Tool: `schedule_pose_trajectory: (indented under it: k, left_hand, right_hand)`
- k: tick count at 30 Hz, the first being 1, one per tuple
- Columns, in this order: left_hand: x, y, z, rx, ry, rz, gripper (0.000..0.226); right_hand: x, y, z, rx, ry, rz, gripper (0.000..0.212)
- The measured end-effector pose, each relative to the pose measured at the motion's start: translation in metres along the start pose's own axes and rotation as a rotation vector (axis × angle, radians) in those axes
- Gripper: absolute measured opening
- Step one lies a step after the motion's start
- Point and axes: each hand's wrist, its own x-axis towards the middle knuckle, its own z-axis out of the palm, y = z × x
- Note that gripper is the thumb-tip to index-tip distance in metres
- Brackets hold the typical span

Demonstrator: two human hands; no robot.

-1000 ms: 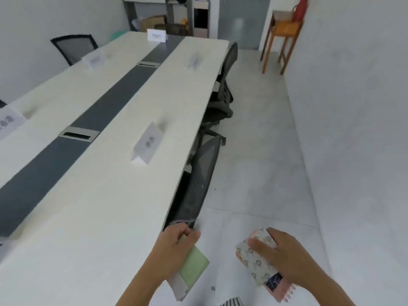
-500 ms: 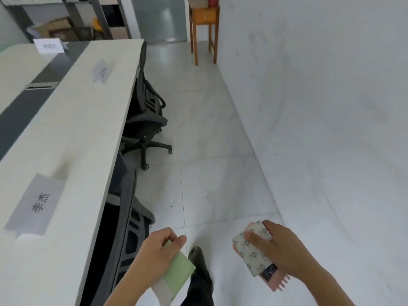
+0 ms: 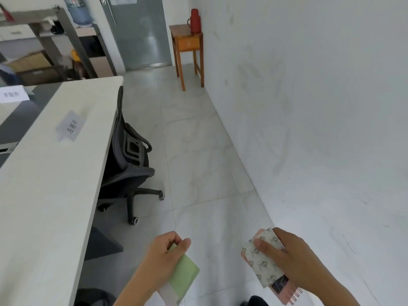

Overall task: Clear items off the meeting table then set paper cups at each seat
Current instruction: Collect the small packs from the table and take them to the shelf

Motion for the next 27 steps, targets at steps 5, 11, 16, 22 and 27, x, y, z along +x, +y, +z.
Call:
schedule_pose_trajectory:
  k: [5, 11, 16, 22, 27]
  left_hand:
    - [0.119, 0.031, 0.005, 0.054, -0.002, -0.049, 0.037]
    - [0.267, 0.114, -0.005, 0.107, 0.086, -0.011, 0.036]
    - [0.364, 0.165, -0.040, 0.007, 0.217, -0.026, 0.036]
    - [0.488, 0.151, -0.086, -0.149, 0.299, -0.168, 0.036]
    - [0.620, 0.165, -0.146, -0.145, 0.296, -0.233, 0.049]
  right_hand:
    - [0.123, -0.009, -0.038, -0.077, -0.047, 0.041, 0.043]
    - [0.298, -0.065, -0.112, -0.174, -0.041, -0.026, 0.044]
    - [0.422, -0.147, -0.159, -0.231, -0.099, -0.152, 0.042]
    - [0.563, -0.213, -0.165, -0.234, -0.213, -0.213, 0.038]
    - [0.687, -0.277, -0.166, -0.208, -0.254, -0.172, 0.035]
